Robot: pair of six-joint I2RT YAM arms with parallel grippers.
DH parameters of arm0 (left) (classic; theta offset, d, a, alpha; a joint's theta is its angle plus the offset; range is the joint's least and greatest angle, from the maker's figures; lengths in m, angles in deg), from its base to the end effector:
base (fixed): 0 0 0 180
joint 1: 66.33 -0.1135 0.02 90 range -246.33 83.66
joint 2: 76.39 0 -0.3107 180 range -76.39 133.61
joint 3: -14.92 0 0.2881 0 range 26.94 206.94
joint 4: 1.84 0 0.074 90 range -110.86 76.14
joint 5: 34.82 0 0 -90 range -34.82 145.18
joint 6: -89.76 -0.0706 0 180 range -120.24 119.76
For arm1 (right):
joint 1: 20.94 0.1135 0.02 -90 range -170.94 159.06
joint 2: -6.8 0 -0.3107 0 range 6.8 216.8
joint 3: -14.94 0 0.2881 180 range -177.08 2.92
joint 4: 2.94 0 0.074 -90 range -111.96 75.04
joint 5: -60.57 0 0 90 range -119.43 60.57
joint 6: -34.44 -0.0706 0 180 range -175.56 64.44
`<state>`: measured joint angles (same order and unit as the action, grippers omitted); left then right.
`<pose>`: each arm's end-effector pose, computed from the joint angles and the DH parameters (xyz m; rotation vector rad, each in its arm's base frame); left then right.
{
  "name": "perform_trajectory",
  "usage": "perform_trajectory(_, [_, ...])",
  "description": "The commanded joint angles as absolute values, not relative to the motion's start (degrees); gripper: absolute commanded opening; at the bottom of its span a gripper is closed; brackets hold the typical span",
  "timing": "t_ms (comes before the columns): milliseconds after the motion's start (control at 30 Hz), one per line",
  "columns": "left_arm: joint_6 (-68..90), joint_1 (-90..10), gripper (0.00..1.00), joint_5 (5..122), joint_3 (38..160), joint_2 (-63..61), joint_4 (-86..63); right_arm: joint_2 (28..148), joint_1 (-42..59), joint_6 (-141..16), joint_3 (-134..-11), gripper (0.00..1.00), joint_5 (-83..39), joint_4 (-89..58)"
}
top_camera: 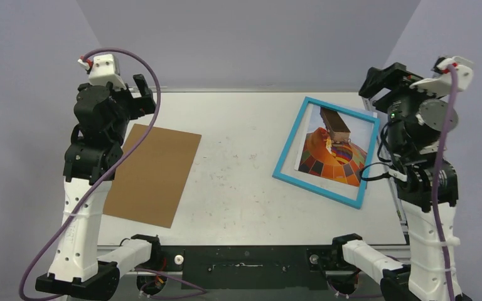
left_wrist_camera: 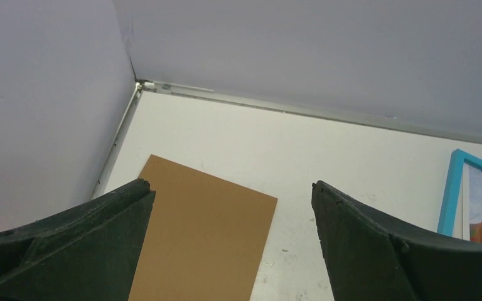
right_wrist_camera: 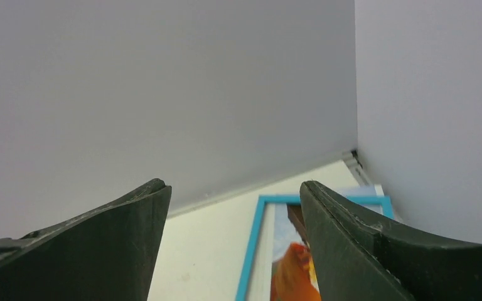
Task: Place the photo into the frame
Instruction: Turn over the photo frame at the center of the board.
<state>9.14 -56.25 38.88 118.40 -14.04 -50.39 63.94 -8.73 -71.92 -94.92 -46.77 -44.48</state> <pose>0.2333 -0.0213 0.5599 -0.2012 1.6831 -0.0122 0.1654 0.0143 0.6311 0.3024 1.3544 0.2081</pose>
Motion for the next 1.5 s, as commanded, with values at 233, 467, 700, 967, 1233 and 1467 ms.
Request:
perform_trajectory(233, [14.38, -54.37, 0.97, 44.02, 106.22, -12.02, -46.75, 74.09, -8.52, -79.58, -85.58, 0.80, -42.17, -55.32])
perform_trajectory(467, [18.56, -53.68, 0.97, 49.91, 101.20, -12.89, -43.80, 89.47, -7.61, -85.95, -82.05, 0.61, -31.63, -60.04])
perform_trajectory(700, [24.07, -53.26, 0.97, 53.40, 95.68, -12.96, -41.54, 104.02, -0.64, -90.92, -82.50, 0.52, -36.00, -60.64])
perform_trajectory(967, [26.60, -53.23, 0.97, 53.77, 90.78, -14.54, -40.40, 113.54, 1.21, -96.26, -84.01, 0.53, -41.17, -59.55])
perform_trajectory(1233, [28.64, -53.27, 0.97, 53.42, 87.47, -16.13, -40.21, 122.24, 1.26, -96.14, -88.17, 0.45, -38.40, -60.32])
perform_trajectory(1467, [28.50, -53.32, 0.97, 52.41, 86.11, -17.04, -40.50, 125.11, 1.08, -97.55, -89.32, 0.41, -39.91, -60.69])
